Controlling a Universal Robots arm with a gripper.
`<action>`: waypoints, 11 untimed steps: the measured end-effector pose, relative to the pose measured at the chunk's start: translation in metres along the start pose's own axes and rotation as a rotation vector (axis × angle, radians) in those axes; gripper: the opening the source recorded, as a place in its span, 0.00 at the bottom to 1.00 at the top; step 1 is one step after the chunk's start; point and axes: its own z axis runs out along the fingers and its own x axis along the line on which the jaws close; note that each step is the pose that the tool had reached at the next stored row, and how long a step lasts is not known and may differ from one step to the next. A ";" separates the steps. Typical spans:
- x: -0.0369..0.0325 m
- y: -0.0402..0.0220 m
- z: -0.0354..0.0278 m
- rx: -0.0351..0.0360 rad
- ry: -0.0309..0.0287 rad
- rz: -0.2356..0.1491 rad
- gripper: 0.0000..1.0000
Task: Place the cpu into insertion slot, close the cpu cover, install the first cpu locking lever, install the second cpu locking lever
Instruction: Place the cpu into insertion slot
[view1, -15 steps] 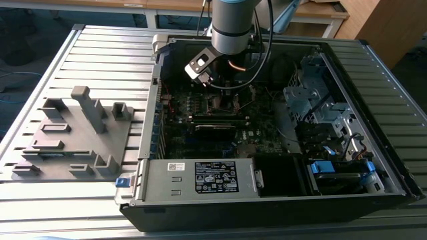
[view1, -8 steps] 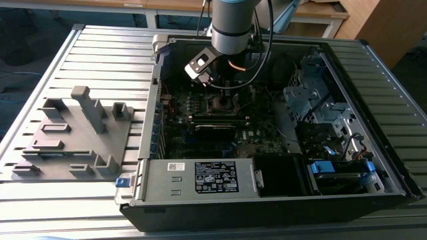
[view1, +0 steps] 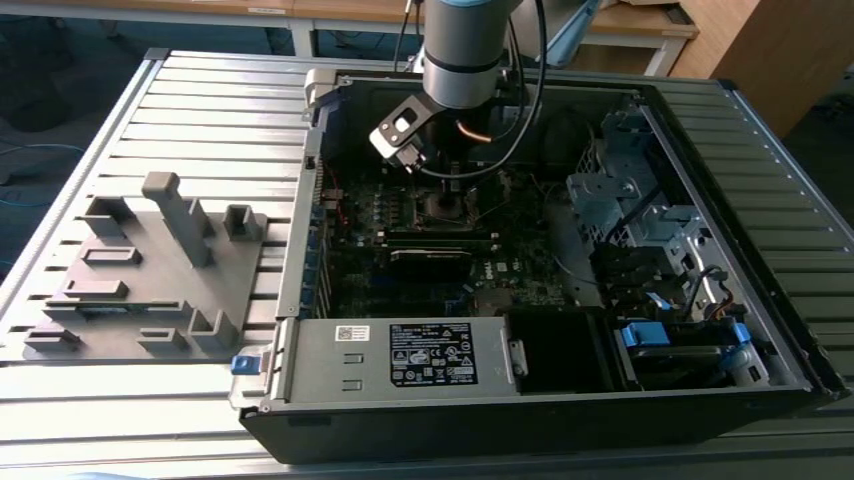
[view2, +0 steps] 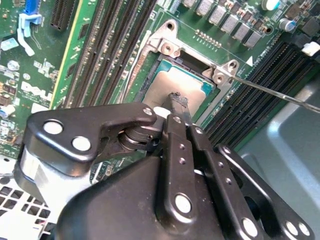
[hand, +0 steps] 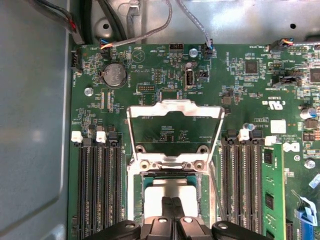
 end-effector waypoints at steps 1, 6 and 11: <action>0.0001 0.0000 0.0005 0.0001 0.0021 -0.007 0.11; 0.0002 0.0000 0.0018 0.0005 0.0049 -0.030 0.11; -0.0004 -0.0001 0.0034 0.0007 0.0048 -0.030 0.11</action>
